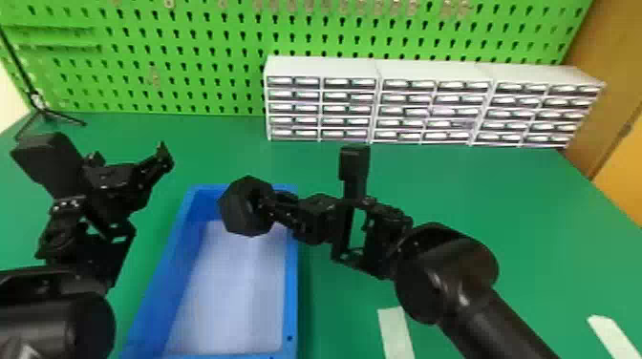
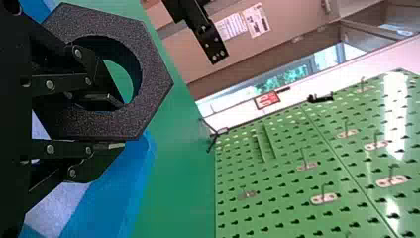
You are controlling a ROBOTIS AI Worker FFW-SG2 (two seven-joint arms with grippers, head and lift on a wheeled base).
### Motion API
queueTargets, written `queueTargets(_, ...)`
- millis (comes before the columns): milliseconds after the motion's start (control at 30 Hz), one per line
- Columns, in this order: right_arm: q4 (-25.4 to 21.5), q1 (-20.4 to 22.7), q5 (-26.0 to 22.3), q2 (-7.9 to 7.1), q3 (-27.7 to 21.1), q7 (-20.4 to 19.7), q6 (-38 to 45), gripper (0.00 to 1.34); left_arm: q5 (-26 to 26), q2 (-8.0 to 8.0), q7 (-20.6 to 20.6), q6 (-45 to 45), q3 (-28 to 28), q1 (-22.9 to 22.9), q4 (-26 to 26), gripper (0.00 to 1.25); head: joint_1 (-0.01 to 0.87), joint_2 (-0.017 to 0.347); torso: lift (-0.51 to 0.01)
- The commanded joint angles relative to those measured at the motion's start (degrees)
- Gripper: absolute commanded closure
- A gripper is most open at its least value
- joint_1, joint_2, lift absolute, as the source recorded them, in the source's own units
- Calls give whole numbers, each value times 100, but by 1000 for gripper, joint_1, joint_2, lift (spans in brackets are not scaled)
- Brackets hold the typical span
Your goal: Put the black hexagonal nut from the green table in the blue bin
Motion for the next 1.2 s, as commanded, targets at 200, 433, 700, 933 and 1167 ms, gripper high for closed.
queueTargets(200, -11, -163, -32, 123, 356, -59, 157, 1030, 0, 0, 0, -9, -106, -62, 48, 107, 692, 8, -97)
queueTargets(433, -11, -190, -111, 71, 470, -77, 192, 895, 0, 0, 0, -35, -106, -80, 48, 108, 692, 8, -97)
queueTargets(700, -2, -146, -287, 62, 418, -173, 306, 252, 0, 0, 0, -53, -124, -80, 65, 110, 692, 8, -97)
queueTargets(933, -2, -154, -278, 62, 418, -173, 332, 240, 0, 0, 0, -61, -132, -80, 65, 111, 692, 8, -97)
queueTargets(1167, -2, -163, -278, 62, 426, -173, 385, 246, 9, 0, 0, -61, -132, -80, 65, 111, 692, 8, -97)
